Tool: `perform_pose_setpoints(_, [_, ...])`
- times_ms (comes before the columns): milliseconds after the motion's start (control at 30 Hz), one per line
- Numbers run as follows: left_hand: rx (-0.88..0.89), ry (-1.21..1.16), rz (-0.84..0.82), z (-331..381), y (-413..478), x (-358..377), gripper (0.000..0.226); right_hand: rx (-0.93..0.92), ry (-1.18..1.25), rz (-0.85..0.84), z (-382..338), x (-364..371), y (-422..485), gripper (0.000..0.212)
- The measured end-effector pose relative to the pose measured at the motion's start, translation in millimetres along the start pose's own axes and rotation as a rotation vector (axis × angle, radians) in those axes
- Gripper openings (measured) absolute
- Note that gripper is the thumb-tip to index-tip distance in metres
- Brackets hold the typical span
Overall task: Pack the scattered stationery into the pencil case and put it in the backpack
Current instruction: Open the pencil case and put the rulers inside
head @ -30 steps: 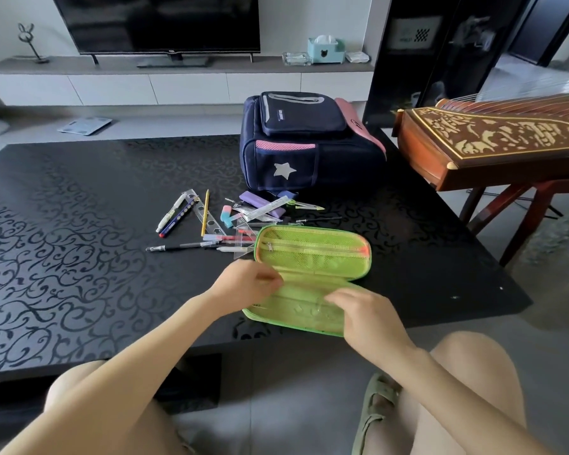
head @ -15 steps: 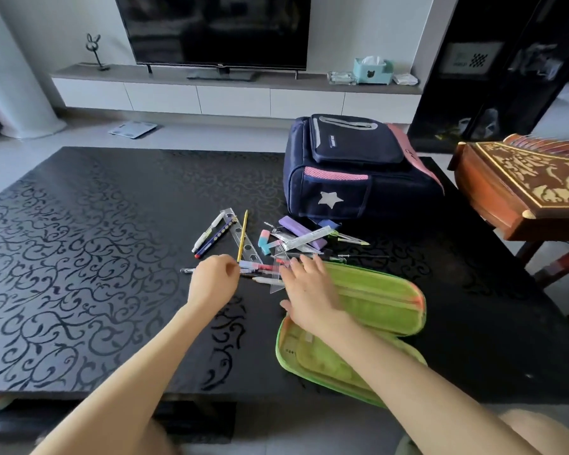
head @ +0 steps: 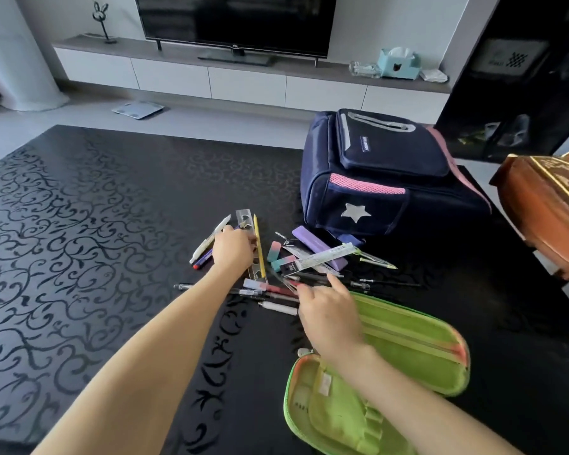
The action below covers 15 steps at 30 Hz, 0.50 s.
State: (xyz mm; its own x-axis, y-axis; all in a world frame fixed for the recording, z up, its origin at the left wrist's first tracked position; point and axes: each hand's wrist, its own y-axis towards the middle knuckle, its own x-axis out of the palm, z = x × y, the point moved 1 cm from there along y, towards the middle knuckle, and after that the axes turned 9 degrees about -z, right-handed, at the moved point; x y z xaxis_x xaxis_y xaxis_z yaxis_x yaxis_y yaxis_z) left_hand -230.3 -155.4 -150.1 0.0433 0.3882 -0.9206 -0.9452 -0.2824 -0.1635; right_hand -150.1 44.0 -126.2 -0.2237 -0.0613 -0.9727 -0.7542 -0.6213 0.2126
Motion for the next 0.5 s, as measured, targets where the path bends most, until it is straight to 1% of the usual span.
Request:
perform_pose_setpoints(67, [0.044, 0.015, -0.012, -1.3, 2.7, 4.1, 0.029, 0.169, 0.258, 0.140, 4.9, -6.9, 1.7, 0.010])
perform_pose_setpoints(133, [0.092, 0.026, -0.029, 0.5, -0.4, 5.6, 0.028, 0.325, 0.496, 0.215, 11.5, -11.4, 0.6, 0.016])
perform_pose_setpoints(167, [0.115, 0.047, -0.040, 1.4, -1.9, 6.3, 0.028, 0.352, 0.571, 0.233, 14.6, -14.0, -0.3, 0.019])
perform_pose_setpoints(233, [0.138, 0.049, -0.062, 1.4, -5.5, 6.4, 0.028, 0.371, 0.622, 0.245, 20.3, -17.6, -3.2, 0.020])
perform_pose_setpoints(300, [0.136, -0.003, -0.081, -1.7, -7.9, 2.1, 0.028, 0.355, 0.622, 0.233, 22.4, -21.2, -6.3, 0.017])
perform_pose_setpoints(367, [0.122, -0.006, -0.102, -3.4, -9.6, -4.6, 0.027, 0.325, 0.612, 0.234, 22.2, -21.3, -10.5, 0.015])
perform_pose_setpoints(433, [0.090, 0.027, -0.111, -0.2, -10.8, -9.3, 0.027, 0.334, 0.619, 0.208, 21.4, -19.5, -13.6, 0.015])
perform_pose_setpoints(500, [0.001, 0.015, -0.098, 4.6, -10.6, -9.5, 0.024, 0.355, 0.628, 0.195, 21.4, -18.8, -16.0, 0.016])
